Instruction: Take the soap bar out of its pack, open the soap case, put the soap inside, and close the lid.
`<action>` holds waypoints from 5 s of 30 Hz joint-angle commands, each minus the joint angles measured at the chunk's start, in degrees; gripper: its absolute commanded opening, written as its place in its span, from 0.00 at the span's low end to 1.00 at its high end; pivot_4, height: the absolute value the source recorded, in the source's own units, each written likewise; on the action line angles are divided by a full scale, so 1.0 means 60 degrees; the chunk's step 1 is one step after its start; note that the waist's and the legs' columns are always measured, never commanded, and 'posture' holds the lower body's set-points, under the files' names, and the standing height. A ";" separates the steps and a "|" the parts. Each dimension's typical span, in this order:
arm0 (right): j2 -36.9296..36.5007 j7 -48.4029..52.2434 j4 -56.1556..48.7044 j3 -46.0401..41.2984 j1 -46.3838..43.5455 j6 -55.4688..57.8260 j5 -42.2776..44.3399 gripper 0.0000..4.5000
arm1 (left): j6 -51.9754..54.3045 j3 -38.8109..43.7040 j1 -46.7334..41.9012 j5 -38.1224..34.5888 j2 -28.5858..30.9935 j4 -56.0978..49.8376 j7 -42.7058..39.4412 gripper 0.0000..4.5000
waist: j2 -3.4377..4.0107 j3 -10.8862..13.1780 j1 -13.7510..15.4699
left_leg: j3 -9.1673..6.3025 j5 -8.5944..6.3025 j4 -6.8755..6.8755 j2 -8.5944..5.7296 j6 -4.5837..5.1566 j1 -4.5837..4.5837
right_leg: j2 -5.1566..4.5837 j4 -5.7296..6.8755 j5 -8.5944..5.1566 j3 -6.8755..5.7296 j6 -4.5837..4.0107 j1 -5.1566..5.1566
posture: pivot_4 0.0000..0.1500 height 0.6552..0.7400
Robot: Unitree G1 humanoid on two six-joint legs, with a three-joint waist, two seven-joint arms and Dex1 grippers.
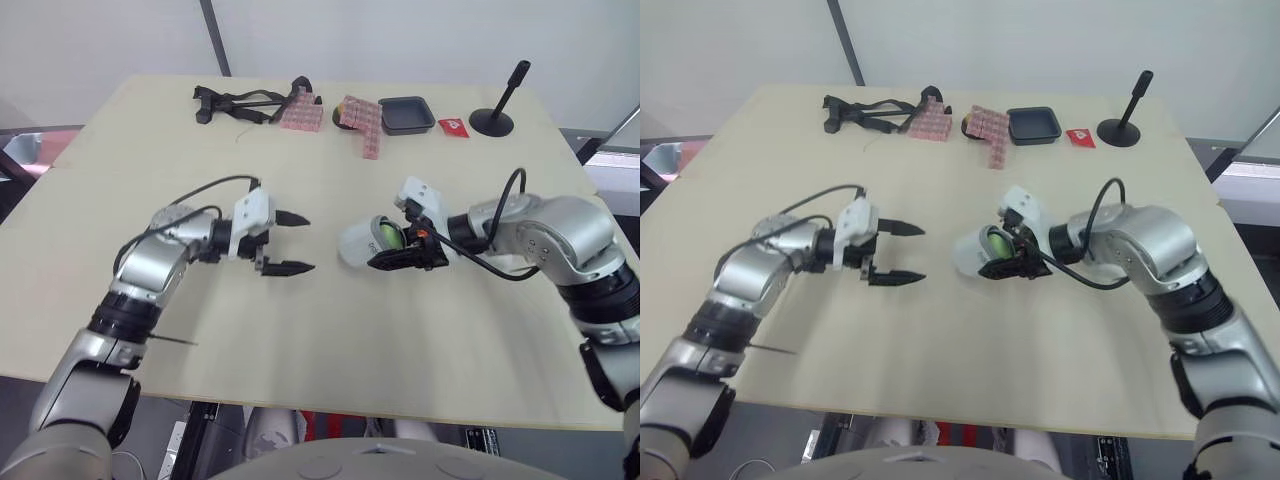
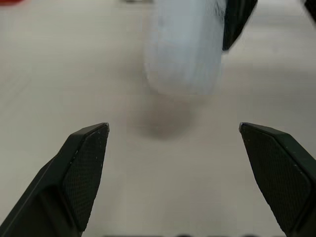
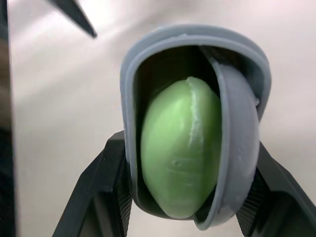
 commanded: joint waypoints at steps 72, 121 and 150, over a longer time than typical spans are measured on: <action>0.0458 0.2905 -0.0052 0.3704 -0.2309 -0.1407 -0.4686 0.46 | -0.0639 -0.1716 0.0320 0.1847 -0.1850 -0.0819 0.1632 0.67 | 0.0005 0.0003 -0.0044 | -0.0011 -0.0004 0.0059 0.0027 -0.0002 -0.0051 | 0.0045 0.0030 0.0000 0.0059 0.0001 0.0004 | 1.00 1.00; 0.1492 0.3147 0.1321 -0.1837 0.3562 -0.7586 -0.1981 0.99 | -0.4931 0.0298 0.2332 0.0469 -0.2222 0.0704 0.0026 0.42 | -0.0001 -0.0002 -0.0003 | -0.0012 -0.0006 0.0075 0.0028 0.0001 -0.0082 | 0.0037 0.0037 0.0000 0.0070 -0.0001 -0.0014 | 1.00 1.00; -0.2257 0.2361 0.2675 -0.5553 0.6094 -0.6687 -0.1955 0.99 | -0.5678 0.0133 0.2156 0.0602 -0.2673 0.1762 -0.0613 0.42 | 0.0013 -0.0005 -0.0162 | -0.0020 -0.0007 0.0076 0.0019 0.0012 -0.0099 | 0.0024 0.0012 0.0001 0.0065 0.0001 -0.0009 | 1.00 1.00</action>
